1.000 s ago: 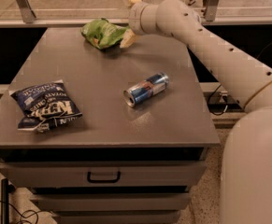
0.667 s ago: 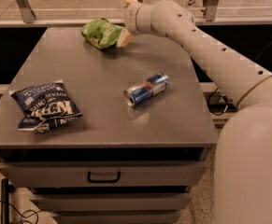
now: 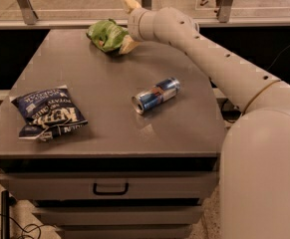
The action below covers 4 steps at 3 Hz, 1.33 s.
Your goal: Pick green rice chip bag
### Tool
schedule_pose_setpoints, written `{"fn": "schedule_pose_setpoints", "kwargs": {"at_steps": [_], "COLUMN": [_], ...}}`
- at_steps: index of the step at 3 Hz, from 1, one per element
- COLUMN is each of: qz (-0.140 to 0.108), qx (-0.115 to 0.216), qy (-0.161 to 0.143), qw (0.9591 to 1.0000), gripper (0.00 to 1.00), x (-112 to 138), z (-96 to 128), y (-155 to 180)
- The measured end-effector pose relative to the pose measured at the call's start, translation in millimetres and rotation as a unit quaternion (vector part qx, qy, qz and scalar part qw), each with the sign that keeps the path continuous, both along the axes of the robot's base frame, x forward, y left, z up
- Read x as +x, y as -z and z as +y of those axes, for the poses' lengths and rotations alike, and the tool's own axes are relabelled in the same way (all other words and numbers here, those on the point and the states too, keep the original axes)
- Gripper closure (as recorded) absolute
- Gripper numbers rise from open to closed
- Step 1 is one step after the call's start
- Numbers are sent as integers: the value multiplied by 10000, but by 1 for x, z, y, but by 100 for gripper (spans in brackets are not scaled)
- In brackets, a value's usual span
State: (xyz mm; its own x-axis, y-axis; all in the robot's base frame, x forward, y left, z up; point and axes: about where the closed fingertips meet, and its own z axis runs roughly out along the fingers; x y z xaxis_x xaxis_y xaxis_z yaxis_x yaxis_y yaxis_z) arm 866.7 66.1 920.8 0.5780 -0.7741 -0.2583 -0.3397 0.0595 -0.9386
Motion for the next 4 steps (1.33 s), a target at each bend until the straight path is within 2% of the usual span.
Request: {"fn": "schedule_pose_setpoints", "kwargs": {"at_steps": [1, 4], "qz": [42, 86], "qx": [31, -27], "qy": [24, 4], "qw": [10000, 10000], "gripper": [18, 88], "x": [3, 4], "z": [4, 10], "y": [8, 17]}}
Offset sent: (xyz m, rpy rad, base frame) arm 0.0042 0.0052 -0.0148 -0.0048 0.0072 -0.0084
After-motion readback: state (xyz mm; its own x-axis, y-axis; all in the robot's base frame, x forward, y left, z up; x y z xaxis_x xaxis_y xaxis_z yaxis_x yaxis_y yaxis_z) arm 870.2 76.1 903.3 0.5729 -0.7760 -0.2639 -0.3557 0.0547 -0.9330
